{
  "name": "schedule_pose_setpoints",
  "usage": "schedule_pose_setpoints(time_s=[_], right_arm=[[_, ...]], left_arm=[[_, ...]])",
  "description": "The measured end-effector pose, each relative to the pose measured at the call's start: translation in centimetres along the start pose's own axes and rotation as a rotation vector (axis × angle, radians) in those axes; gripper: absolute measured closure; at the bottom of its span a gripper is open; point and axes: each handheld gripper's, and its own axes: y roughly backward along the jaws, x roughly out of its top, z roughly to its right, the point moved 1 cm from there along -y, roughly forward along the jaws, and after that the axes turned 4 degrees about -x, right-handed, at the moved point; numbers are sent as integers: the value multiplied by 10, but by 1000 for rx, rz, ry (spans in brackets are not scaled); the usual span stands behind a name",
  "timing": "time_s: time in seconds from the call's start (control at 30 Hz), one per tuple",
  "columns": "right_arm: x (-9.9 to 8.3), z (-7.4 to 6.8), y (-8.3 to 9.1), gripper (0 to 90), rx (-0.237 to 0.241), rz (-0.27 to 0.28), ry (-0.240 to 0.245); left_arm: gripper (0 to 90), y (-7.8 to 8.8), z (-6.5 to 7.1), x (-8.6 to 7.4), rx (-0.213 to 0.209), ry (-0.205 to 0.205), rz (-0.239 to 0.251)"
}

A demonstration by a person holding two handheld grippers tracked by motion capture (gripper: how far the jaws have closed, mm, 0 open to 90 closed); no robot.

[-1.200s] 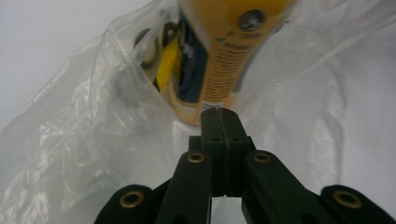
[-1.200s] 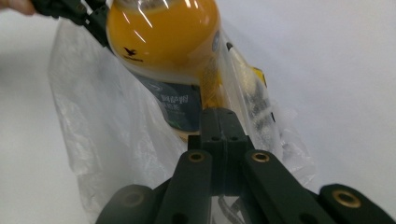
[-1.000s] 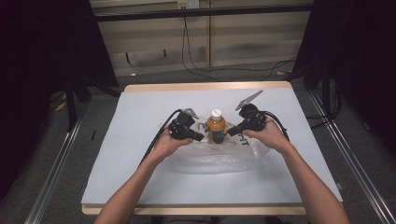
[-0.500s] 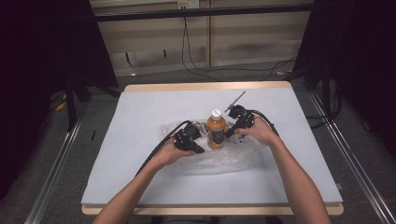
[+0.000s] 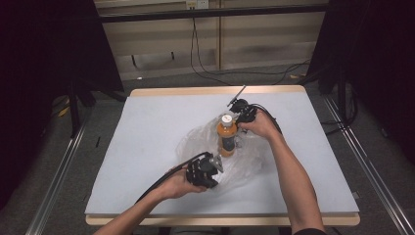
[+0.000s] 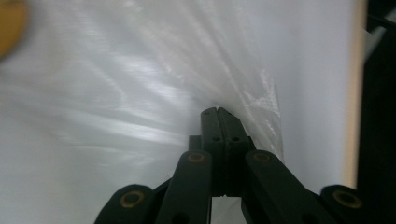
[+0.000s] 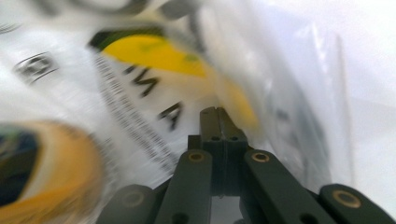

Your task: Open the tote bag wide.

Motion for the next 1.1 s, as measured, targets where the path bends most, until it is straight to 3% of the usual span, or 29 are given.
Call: schedule_pose_setpoints(time_s=[0.1,0.2,0.3,0.47,0.57,0.67,0.73,0.83,0.93,0.97,1.1], right_arm=[[5,9,-2,900,-19,0,-28],[7,16,-3,900,-44,-2,-60],[8,24,-3,900,-128,-1,-76],[6,33,-4,900,-175,19,-133],[7,32,-5,900,-212,17,-137],[4,29,0,900,-167,38,-118],[-1,25,7,900,-88,98,-124],[-8,14,19,900,-66,142,-90],[-15,5,36,900,-25,218,-77],[-17,2,42,900,-37,230,-66],[-26,-11,66,900,5,264,-20]], left_arm=[[900,-1,16,-3,-9,-42,-7],[900,-4,32,-6,3,-51,19],[900,-5,43,-7,-14,-81,8],[900,-5,52,-9,-32,-104,-2],[900,-4,44,-5,-57,-84,10],[900,4,36,1,-49,-67,70],[900,11,30,5,-32,-56,92],[900,26,18,12,-11,-33,159],[900,39,8,18,0,-18,191],[900,43,3,19,16,-14,196],[900,57,-15,23,56,19,242]])
